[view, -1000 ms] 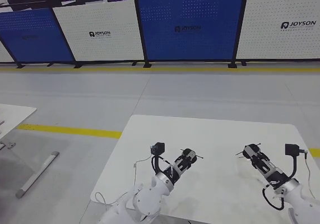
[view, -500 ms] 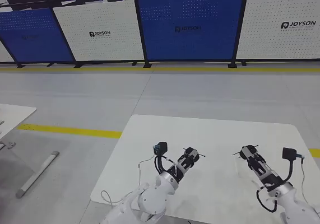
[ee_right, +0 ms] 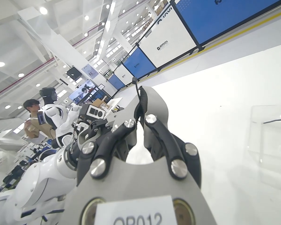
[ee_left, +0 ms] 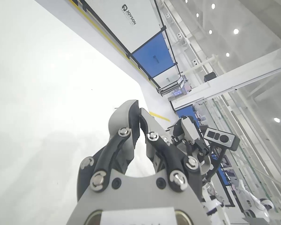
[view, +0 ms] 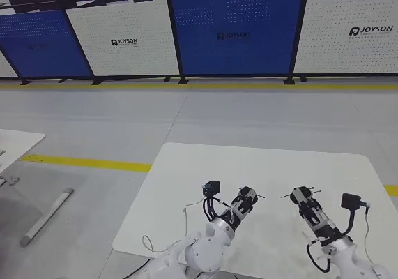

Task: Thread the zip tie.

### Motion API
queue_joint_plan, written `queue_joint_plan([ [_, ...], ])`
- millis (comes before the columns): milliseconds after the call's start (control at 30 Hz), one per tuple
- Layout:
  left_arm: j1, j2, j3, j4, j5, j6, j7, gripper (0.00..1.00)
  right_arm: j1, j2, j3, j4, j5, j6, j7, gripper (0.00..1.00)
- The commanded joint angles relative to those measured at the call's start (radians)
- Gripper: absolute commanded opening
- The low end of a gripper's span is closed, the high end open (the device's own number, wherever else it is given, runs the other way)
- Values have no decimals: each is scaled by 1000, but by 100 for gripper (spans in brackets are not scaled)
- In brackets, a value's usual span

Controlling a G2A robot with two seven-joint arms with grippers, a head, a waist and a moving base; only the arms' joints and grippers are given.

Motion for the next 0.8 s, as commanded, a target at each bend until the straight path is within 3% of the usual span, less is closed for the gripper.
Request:
queue_joint_plan([
  [0, 0, 0, 0, 0, 0, 0, 0, 0, 0, 0, 0, 0, 0, 0, 0, 0],
  [67, 0, 0, 0, 0, 0, 0, 0, 0, -2, -2, 7, 1, -44, 31, -44, 0],
  [200, 0, 0, 0, 0, 0, 0, 0, 0, -5, -16, -40, 32, -78, 41, -108, 0],
  [433, 0, 0, 0, 0, 0, 0, 0, 0, 47, -42, -138, 92, -85, 49, -117, 0],
  [767, 0, 0, 0, 0, 0, 0, 0, 0, 43, -47, -132, 84, -65, 55, -137, 0],
])
